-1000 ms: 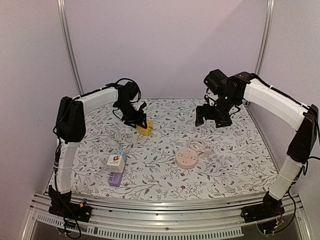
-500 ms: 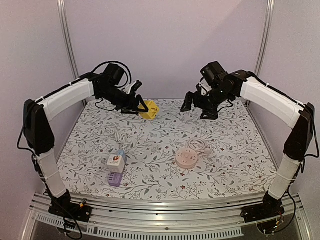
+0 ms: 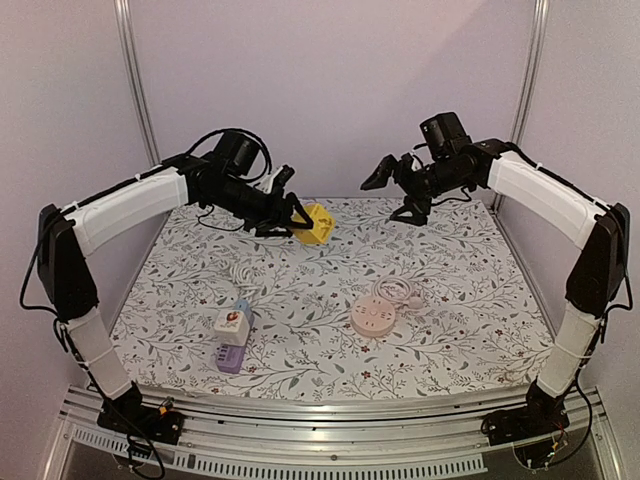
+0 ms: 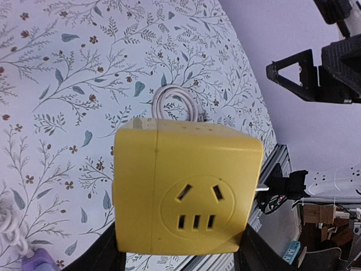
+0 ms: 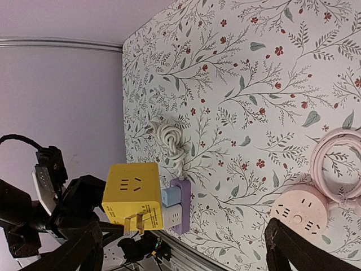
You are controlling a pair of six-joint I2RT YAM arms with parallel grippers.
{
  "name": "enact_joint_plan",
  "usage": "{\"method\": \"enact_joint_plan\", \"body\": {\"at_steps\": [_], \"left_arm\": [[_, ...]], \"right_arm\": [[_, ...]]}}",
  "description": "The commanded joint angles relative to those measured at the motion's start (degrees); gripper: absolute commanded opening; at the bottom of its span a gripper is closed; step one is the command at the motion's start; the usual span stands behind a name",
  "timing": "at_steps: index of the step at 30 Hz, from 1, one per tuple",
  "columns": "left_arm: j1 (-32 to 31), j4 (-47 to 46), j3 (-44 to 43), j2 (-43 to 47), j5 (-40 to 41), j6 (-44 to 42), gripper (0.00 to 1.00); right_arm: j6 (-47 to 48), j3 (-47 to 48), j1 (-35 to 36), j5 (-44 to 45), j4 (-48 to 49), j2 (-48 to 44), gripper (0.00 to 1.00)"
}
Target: Insert the plug
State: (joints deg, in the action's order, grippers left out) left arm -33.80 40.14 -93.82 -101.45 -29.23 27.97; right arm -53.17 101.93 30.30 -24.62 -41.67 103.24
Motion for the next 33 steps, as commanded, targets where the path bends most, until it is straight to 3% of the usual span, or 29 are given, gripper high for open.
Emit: {"method": "enact_joint_plan", "body": {"at_steps": [1, 8, 17, 26, 33], "left_arm": [[-3.2, -2.6, 0.2, 1.7, 5.0, 5.5, 0.0], [-7.4, -2.7, 1.2, 2.1, 10.1, 8.5, 0.0], [-8.0, -2.0, 1.4, 2.0, 10.2, 10.2, 0.0], [-8.1, -3.2, 0.6, 0.5, 3.9, 13.6, 0.0], [-8.9, -4.7, 0.8, 0.1, 1.7, 16.8, 0.0]], "right_arm": [[-1.8, -0.8, -0.1, -5.7, 0.3, -0.6, 0.99], [-1.3, -3.8, 0.0, -8.9, -1.0, -1.2, 0.99], [-8.3, -9.2, 4.2, -3.3, 2.7, -6.5, 0.99], [-13.4, -11.8, 8.4, 1.9, 8.6, -7.7, 0.99], [-14.9, -11.6, 8.6, 1.0, 9.9, -6.0, 0.98]]}}
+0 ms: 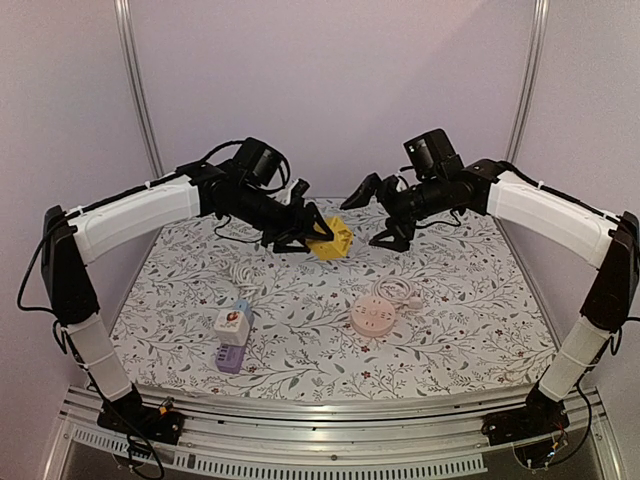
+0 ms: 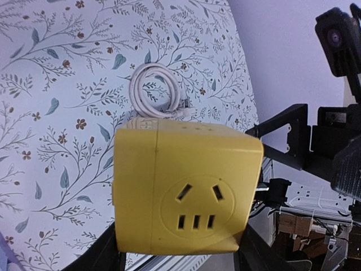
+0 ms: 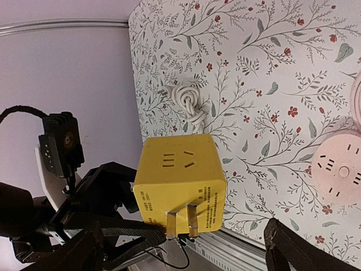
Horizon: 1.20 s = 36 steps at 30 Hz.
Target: Insert the plug
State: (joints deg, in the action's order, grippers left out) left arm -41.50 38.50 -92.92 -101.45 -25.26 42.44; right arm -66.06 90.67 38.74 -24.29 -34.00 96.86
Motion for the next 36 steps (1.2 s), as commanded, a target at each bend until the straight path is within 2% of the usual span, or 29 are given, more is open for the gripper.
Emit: {"method": "enact_joint_plan", "body": {"at_steps": [1, 11, 23, 31, 36], "left_arm": [[-1.4, -3.4, 0.1, 0.0, -2.3, 2.5, 0.0], [-3.2, -5.6, 1.3, -0.4, -2.1, 3.8, 0.0], [-4.4, -6.6, 0.9, -1.5, -2.3, 4.9, 0.0], [-4.4, -6.4, 0.1, -2.7, -3.4, 5.3, 0.0], [-4.4, -5.9, -0.1, -3.0, -3.9, 4.8, 0.0]], "right_arm": [[-2.0, -0.4, 0.3, 0.6, 2.5, 0.7, 0.97], [-2.5, -1.6, 1.2, -0.4, 3.0, 1.8, 0.93], [-3.2, -1.6, 2.2, -0.5, 3.0, 3.2, 0.77], [-2.9, -1.7, 3.6, 0.5, 3.0, 4.2, 0.58], [-2.0, -1.6, 4.2, 1.0, 3.0, 4.5, 0.38]]}}
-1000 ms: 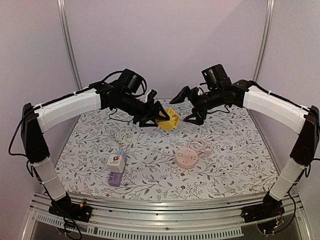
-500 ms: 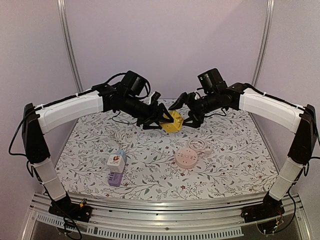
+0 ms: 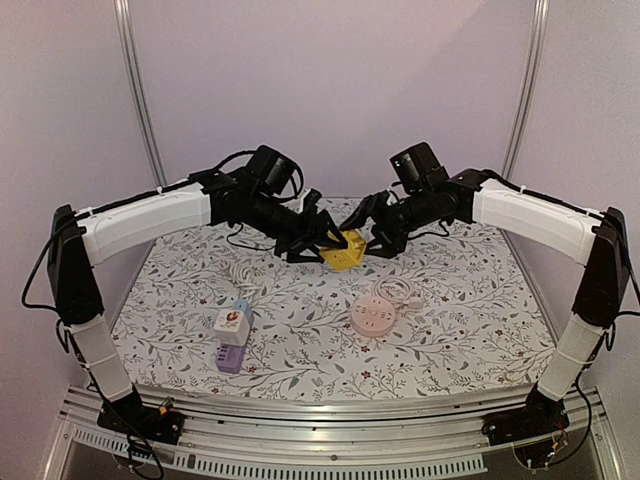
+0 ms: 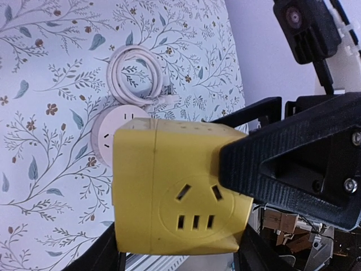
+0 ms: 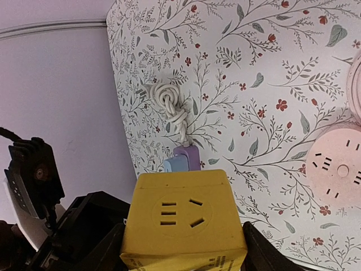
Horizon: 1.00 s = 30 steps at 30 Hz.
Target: Insert the plug
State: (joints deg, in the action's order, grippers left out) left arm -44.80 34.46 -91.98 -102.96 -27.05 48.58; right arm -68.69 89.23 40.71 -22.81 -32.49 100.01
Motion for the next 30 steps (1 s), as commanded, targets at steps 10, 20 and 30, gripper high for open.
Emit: {"method": "enact_joint_plan", "body": {"at_steps": [10, 20, 30], "left_arm": [[-0.9, -0.1, 1.3, 2.1, -0.8, -4.5, 0.67], [0.4, 0.1, 6.6, 9.1, 1.5, -5.7, 1.0], [8.0, -4.2, 15.0, 20.7, -1.9, -6.9, 1.0]], "right_arm": [[4.6, 1.1, 2.3, 0.1, 2.7, 0.3, 0.16], [7.4, 2.2, 2.2, -0.6, 4.6, -0.2, 0.13], [13.1, 3.6, 1.3, -2.1, 5.3, -2.5, 0.08]]}}
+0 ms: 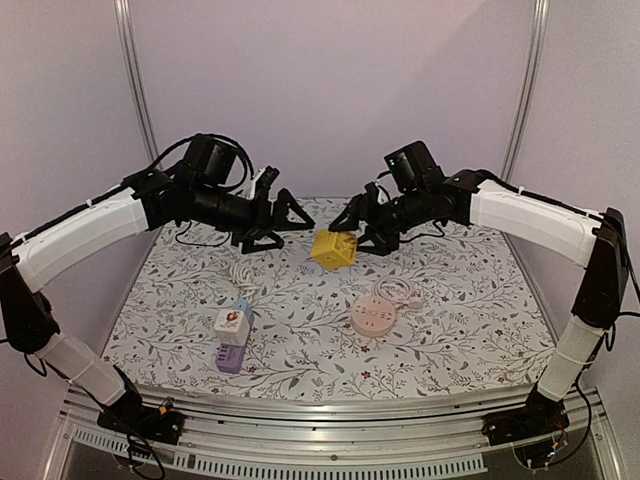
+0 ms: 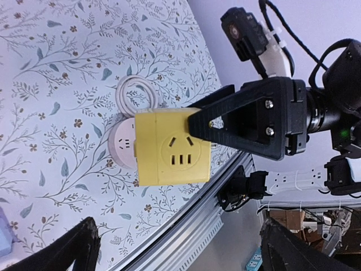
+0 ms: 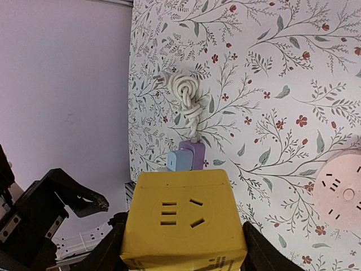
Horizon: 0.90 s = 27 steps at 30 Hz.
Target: Insert the plug
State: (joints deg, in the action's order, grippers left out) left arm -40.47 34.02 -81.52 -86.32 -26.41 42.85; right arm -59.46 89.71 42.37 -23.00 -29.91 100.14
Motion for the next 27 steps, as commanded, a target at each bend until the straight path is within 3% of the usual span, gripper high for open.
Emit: {"method": "enact_joint_plan", "body": {"at_steps": [1, 7, 11, 15, 21, 27], "left_arm": [[4.7, -6.6, 6.2, 5.8, -4.0, -0.6, 1.0], [9.6, -16.7, 10.8, 12.0, -11.0, 2.3, 1.0], [12.3, -26.1, 14.5, 13.2, -15.5, 7.5, 1.0], [13.0, -32.7, 16.0, 12.4, -19.5, 11.2, 1.0], [13.0, -52.4, 18.2, 9.9, -27.3, 20.9, 0.98], [13.0, -61.3, 16.3, 6.5, -32.1, 25.7, 0.94]], "right_arm": [[4.6, 3.4, -0.4, -3.0, 3.6, -2.7, 0.08], [5.4, 3.6, -0.9, -8.5, 10.0, -4.3, 0.0], [5.7, 3.6, -1.2, -11.6, 12.7, -5.0, 0.0], [3.4, 2.9, -1.7, -16.5, 19.6, -5.2, 0.0], [-3.2, 3.5, -1.7, -21.3, 32.6, -4.6, 0.0], [-6.1, 3.6, -1.7, -23.0, 35.5, -4.3, 0.0]]}}
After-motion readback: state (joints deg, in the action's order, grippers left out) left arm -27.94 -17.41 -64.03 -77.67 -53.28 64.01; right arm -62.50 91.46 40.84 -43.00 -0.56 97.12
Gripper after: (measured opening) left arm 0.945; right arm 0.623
